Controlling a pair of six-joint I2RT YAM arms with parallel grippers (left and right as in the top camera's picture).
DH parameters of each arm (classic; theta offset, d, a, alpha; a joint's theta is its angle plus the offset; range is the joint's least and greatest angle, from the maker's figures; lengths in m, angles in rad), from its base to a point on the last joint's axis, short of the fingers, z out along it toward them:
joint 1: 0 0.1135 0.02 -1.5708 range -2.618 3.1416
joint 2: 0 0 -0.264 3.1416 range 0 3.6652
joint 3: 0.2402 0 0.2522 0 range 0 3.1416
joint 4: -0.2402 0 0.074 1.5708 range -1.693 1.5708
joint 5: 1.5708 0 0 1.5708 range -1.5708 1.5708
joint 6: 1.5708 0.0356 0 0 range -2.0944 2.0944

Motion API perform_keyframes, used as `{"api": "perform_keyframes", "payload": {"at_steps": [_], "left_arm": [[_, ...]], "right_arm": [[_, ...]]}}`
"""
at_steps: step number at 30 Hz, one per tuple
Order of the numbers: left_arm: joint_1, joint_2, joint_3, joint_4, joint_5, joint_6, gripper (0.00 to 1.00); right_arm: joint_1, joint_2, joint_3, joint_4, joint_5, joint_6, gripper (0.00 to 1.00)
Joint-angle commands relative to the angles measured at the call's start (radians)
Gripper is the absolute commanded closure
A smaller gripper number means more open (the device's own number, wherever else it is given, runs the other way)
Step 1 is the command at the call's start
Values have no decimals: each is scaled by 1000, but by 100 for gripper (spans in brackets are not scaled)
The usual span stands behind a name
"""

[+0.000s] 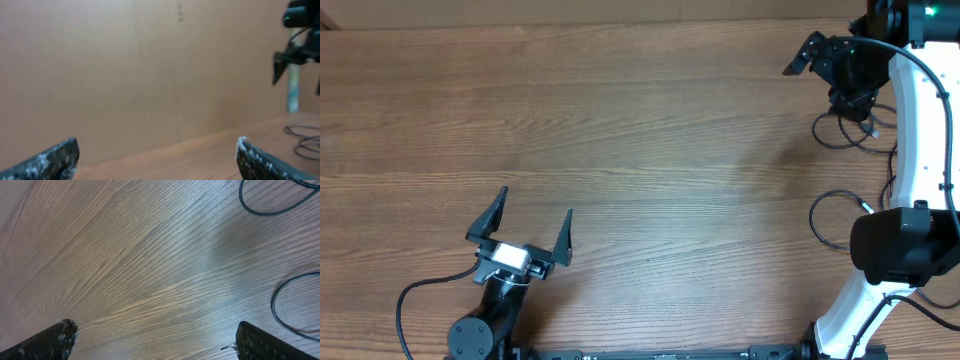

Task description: Untangle cables

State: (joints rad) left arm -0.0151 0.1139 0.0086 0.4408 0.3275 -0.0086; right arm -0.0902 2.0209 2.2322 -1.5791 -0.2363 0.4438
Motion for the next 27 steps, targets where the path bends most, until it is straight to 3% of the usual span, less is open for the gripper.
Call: {"api": "perform_keyframes", "payload": {"at_steps": [1,9,27], "left_arm": [[2,-106,-4,-131,-115,-6,1],[2,-109,-4,-512,-207,-19,0],[1,-110,-4,-508,-201,-17,0]], "right_arm": [[-1,1,13,4,0,-4,0],[-1,1,13,4,0,-4,0],[-1,1,13,4,0,-4,0]]}}
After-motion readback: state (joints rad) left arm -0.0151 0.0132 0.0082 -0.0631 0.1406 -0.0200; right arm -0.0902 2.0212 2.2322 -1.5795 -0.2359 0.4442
